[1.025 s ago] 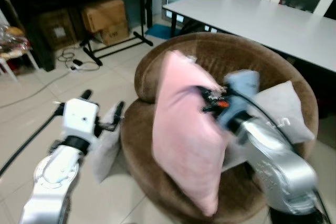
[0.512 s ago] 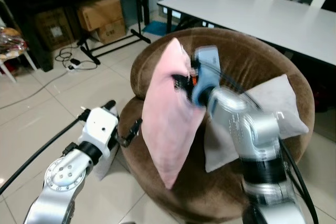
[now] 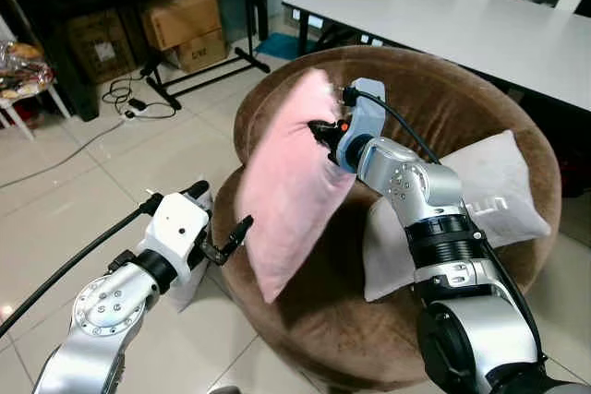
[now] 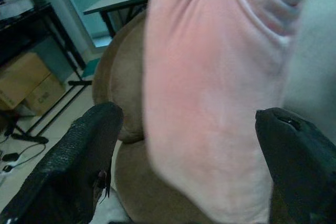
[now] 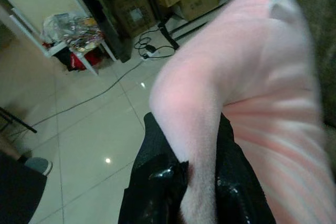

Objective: Move the pillow to the sofa from floor

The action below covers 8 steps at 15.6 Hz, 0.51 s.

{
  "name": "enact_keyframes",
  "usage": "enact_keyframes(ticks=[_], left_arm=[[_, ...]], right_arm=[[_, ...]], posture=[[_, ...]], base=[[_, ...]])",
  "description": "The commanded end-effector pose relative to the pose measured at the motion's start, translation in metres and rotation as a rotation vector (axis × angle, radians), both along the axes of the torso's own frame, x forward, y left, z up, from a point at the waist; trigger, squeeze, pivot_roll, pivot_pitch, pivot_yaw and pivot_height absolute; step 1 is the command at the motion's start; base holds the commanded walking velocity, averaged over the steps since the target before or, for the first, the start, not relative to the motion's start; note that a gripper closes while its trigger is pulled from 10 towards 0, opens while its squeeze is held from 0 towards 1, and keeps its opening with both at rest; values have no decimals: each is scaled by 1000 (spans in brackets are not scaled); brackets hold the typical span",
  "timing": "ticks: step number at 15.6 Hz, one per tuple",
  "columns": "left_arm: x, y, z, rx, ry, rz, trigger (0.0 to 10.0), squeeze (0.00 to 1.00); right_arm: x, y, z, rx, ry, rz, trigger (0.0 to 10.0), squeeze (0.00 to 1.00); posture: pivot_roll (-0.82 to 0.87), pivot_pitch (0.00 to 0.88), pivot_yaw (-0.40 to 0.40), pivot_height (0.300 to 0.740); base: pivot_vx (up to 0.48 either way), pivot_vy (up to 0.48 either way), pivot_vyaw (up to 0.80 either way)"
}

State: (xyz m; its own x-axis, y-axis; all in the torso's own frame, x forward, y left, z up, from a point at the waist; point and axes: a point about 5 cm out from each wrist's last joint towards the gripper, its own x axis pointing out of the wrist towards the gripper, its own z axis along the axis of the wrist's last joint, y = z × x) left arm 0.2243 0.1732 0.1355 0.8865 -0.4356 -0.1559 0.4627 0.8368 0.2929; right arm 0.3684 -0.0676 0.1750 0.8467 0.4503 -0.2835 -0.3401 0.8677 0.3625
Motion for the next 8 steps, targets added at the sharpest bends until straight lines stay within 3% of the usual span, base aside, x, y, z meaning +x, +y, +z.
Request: enact_keyframes(ticks=[1, 5, 8], left_arm=[[3, -1, 1, -13, -6, 2, 10000, 0], [1, -16, -3, -66, 51, -120, 10000, 0], [-11, -15, -3, -91, 109, -198, 10000, 0]], right_arm=[[0, -1, 22, 28, -103, 34, 10000, 0], [-15, 7, 13, 34, -81, 208, 10000, 0], [-23, 26, 15, 90, -48, 289, 10000, 0]], posture=[[-31, 0, -2, 740], [-46, 0, -4, 740], [-43, 0, -24, 740]], base=[[0, 0, 0], [0, 0, 0], [0, 0, 0]])
